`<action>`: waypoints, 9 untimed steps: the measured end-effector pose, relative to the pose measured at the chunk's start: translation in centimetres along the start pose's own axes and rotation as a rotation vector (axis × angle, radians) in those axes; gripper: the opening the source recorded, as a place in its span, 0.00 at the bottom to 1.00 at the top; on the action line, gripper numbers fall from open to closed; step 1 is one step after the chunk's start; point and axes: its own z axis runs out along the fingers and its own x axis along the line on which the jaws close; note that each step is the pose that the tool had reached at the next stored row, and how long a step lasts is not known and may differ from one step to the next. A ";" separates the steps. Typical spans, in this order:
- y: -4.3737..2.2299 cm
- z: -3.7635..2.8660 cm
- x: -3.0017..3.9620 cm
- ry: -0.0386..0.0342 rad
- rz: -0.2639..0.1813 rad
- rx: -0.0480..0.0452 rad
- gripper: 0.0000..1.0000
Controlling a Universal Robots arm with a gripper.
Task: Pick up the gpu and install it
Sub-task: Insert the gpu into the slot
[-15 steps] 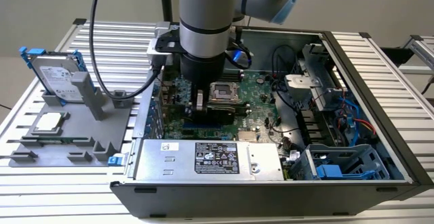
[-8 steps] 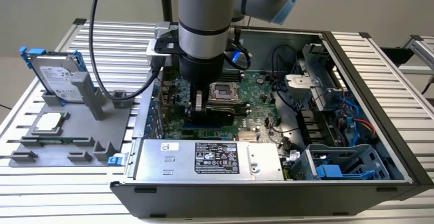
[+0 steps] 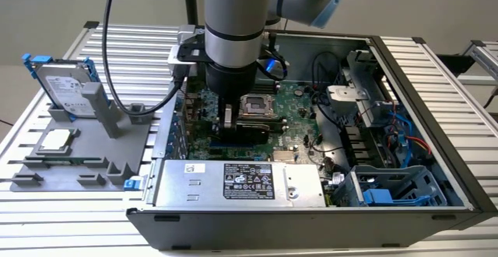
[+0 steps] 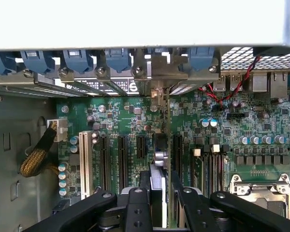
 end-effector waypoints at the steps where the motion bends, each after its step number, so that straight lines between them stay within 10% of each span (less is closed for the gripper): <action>1: 0.00 0.00 0.00 0.0000 0.000 0.0000 0.00; 9: 0.03 0.22 0.00 0.0001 0.000 -0.0001 0.00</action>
